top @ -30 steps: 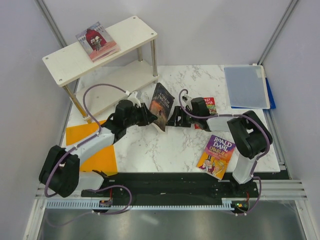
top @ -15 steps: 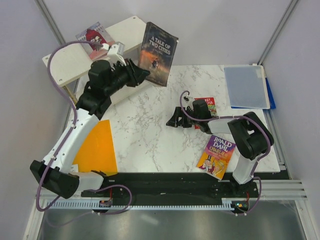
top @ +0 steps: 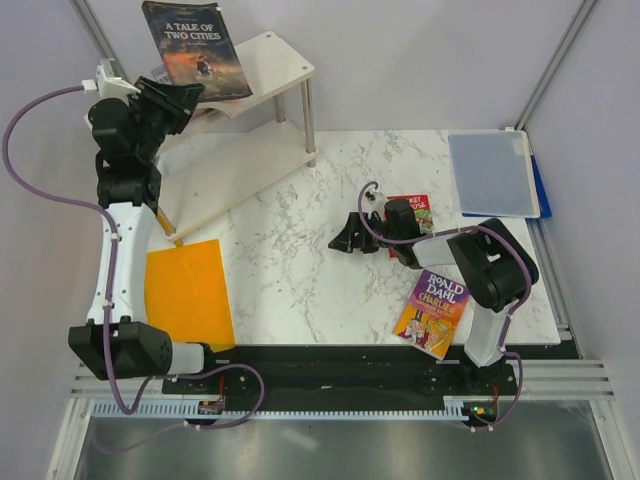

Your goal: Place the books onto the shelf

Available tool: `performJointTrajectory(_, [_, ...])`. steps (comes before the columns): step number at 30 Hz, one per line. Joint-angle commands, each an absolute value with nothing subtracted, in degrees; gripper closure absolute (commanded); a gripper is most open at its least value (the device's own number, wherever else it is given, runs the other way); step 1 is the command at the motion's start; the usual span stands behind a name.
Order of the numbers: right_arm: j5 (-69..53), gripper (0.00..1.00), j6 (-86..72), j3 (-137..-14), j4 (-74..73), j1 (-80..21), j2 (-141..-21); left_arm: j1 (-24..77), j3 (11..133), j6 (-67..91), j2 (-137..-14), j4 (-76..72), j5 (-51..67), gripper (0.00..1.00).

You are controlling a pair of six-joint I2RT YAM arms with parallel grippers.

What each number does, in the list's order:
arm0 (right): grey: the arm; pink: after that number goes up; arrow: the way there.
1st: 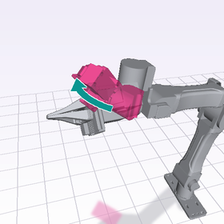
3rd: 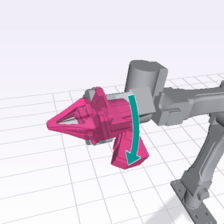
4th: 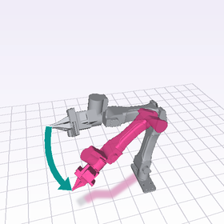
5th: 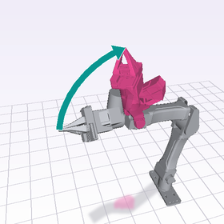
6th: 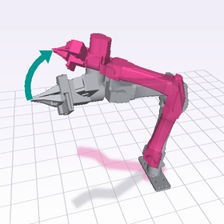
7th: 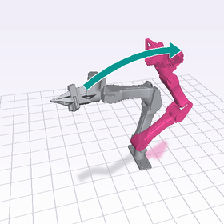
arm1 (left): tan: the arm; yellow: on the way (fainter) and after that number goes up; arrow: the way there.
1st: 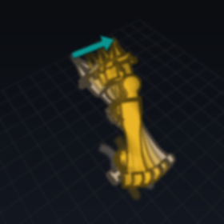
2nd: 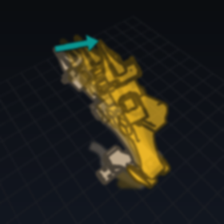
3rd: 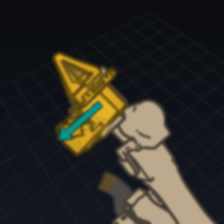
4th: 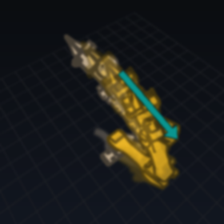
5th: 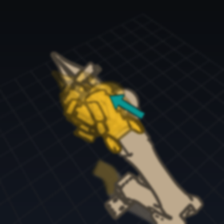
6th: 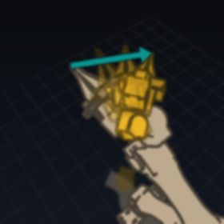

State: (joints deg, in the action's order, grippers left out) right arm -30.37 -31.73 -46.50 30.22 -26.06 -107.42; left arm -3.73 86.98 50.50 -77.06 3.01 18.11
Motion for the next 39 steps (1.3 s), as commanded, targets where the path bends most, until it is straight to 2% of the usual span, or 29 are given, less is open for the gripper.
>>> performJointTrajectory(1, [-27.77,0.09,-31.02,-42.98,20.39,-26.89,-112.41,-5.36,88.68,62.48,-77.25,-16.86,20.39,0.98])
performJointTrajectory(9, [-28.57,0.09,-31.11,-43.24,21.01,-27.33,-113.82,-8.00,82.10,80.05,-82.52,-36.64,21.71,0.98])
performJointTrajectory(13, [-28.74,0.09,-31.20,-43.33,21.01,-27.51,-114.26,-8.09,78.32,81.04,-82.18,-42.00,16.11,0.98])
performJointTrajectory(39, [-30.76,0.08,-31.03,-45.61,20.30,-29.09,-117.42,-8.00,78.05,82.17,-84.72,-44.74,10.19,0.98])
